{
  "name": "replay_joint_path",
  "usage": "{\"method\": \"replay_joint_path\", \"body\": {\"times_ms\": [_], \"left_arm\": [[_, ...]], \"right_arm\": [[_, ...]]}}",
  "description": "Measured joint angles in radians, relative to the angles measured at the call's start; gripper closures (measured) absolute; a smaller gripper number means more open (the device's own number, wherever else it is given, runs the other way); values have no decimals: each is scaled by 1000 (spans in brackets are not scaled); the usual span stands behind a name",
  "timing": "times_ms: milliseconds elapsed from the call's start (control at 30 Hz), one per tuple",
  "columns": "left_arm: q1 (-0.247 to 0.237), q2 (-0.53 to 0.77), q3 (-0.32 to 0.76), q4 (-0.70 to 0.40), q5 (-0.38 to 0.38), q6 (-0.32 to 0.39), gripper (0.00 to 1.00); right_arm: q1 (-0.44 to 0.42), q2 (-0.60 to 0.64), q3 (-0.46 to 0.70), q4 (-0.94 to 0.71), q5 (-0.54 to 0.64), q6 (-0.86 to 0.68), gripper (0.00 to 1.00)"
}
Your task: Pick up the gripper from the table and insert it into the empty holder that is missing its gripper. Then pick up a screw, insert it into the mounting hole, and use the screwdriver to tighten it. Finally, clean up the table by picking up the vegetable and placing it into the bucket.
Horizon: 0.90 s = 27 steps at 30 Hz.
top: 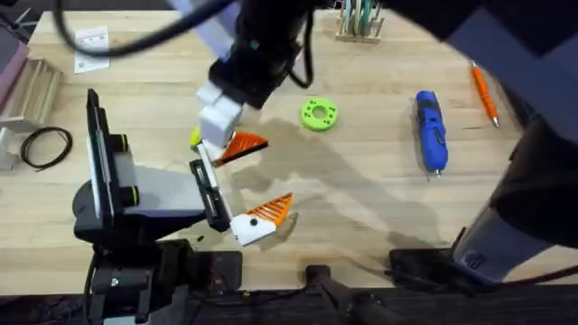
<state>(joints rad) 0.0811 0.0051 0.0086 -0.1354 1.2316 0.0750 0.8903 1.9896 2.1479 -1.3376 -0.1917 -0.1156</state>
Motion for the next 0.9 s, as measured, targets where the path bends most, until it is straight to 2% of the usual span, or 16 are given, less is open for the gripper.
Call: {"method": "replay_joint_path", "body": {"times_ms": [267,367,500,667,767,900], "left_arm": [[0,0,0,0,0,0,15],[0,0,0,0,0,0,16],[0,0,0,0,0,0,16],[0,0,0,0,0,0,15],[0,0,0,0,0,0,15],[0,0,0,0,0,0,16]], "right_arm": [[-62,-58,-2,13,53,36,41],[-80,-116,-55,65,76,54,40],[-143,-249,-236,164,88,112,40],[-284,-429,-504,239,98,210,40],[-390,-527,-617,230,102,248,40],[-548,-646,-704,205,107,273,41]]}}
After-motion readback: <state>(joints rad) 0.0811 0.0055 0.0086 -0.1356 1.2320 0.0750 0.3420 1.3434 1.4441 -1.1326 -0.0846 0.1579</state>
